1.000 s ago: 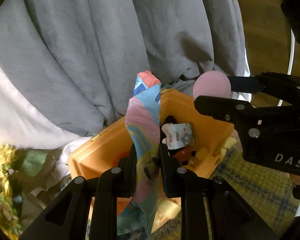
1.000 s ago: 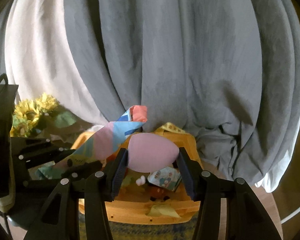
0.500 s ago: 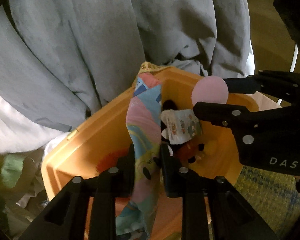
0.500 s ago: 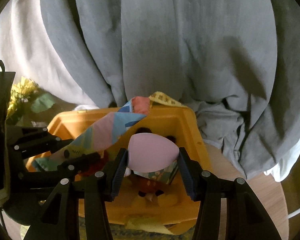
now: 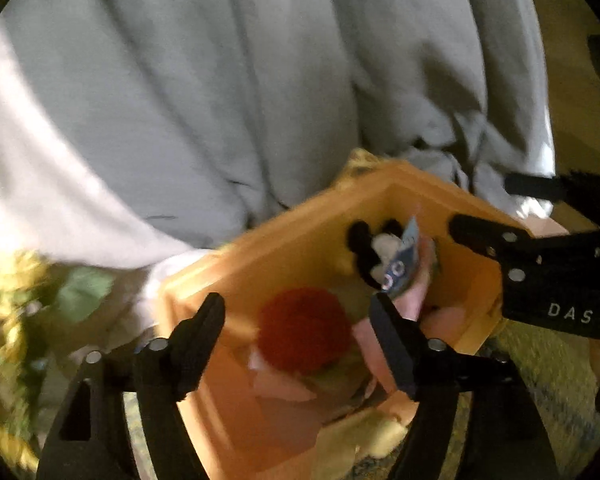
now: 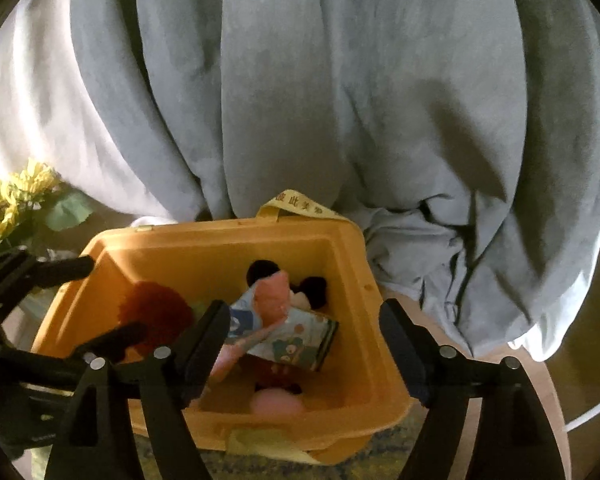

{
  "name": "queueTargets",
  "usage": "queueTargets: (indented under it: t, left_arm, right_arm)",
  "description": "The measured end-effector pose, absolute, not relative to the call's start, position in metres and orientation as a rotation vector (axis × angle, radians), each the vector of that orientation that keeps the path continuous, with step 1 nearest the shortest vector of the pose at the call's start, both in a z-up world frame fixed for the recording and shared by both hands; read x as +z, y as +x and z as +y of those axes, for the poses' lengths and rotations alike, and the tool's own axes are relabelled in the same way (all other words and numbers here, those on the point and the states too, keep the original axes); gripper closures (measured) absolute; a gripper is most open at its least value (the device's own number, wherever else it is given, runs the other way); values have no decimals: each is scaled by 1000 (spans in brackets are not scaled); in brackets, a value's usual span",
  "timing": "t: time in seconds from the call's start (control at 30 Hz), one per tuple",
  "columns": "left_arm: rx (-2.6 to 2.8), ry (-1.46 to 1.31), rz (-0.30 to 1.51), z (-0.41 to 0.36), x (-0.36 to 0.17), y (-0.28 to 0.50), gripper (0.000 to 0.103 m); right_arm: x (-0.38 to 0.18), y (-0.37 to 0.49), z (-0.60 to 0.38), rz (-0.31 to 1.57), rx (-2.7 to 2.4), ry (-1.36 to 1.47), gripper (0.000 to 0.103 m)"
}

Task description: Organize soft objects

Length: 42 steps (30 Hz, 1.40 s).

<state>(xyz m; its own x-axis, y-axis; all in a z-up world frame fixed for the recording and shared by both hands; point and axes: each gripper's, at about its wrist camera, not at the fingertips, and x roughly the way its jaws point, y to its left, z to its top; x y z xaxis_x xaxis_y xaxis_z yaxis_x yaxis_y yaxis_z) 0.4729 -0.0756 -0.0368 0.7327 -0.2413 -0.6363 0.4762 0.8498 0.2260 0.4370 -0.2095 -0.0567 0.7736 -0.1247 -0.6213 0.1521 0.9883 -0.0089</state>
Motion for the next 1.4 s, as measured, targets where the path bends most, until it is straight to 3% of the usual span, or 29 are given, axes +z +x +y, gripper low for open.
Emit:
queueTargets:
  t: [0.4, 0.63, 1.4]
  left_arm:
    - [-153, 248, 476, -39, 12, 382, 1]
    - [-116, 178, 458, -13, 26, 336, 1]
    - [-71, 112, 390, 13, 51, 185, 0]
  right_arm:
    - [-30, 373, -206, 585, -133, 119, 20]
    - [-11, 321, -186, 521, -145, 118, 11]
    - [27, 174, -148, 419, -197, 82, 10]
